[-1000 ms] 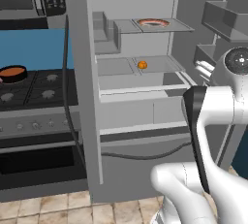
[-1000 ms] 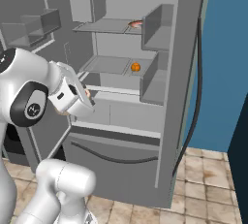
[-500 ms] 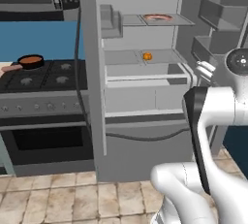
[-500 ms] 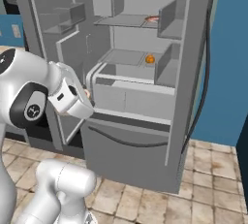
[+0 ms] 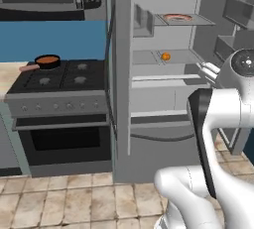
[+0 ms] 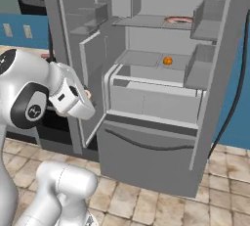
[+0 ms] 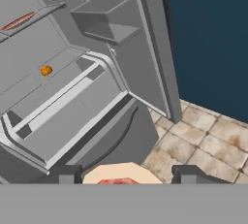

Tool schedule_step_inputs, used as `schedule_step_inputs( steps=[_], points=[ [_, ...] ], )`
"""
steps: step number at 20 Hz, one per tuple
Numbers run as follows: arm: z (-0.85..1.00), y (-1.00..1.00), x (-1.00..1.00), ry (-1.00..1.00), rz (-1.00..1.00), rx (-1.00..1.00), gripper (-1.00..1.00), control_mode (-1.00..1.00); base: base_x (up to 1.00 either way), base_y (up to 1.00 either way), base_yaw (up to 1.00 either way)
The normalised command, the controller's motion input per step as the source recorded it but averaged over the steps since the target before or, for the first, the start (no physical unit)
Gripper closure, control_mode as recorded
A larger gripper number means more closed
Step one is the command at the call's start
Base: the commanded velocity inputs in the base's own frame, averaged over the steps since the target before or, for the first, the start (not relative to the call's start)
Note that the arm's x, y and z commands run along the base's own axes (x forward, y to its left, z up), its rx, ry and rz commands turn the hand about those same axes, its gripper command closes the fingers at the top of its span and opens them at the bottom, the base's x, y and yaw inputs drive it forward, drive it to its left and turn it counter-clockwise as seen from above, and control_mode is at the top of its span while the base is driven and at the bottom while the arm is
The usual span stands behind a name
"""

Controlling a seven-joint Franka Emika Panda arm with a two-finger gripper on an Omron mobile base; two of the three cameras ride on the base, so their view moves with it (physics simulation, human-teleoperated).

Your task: Retrieve the steak from the fridge and place it on the saucepan with marinade on the stove.

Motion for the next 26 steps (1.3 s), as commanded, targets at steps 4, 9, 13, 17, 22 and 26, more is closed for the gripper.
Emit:
schedule_step_inputs(
  steps=[4,9,13,17,22,26],
  points=[
    [0.00,0.00,0.00,0.00,0.00,0.00,1.00,1.00,-0.02,0.62,0.00],
    [0.00,0.00,0.00,0.00,0.00,0.00,1.00,1.00,-0.19,0.52,-0.01],
    [0.00,0.00,0.00,0.00,0.00,0.00,1.00,1.00,-0.48,0.23,-0.04],
    [0.00,0.00,0.00,0.00,0.00,0.00,1.00,1.00,-0.65,0.03,-0.05],
    [0.00,0.00,0.00,0.00,0.00,0.00,1.00,1.00,-0.31,0.40,-0.03],
    [0.00,0.00,0.00,0.00,0.00,0.00,1.00,1.00,-0.09,0.74,-0.01]
  ],
)
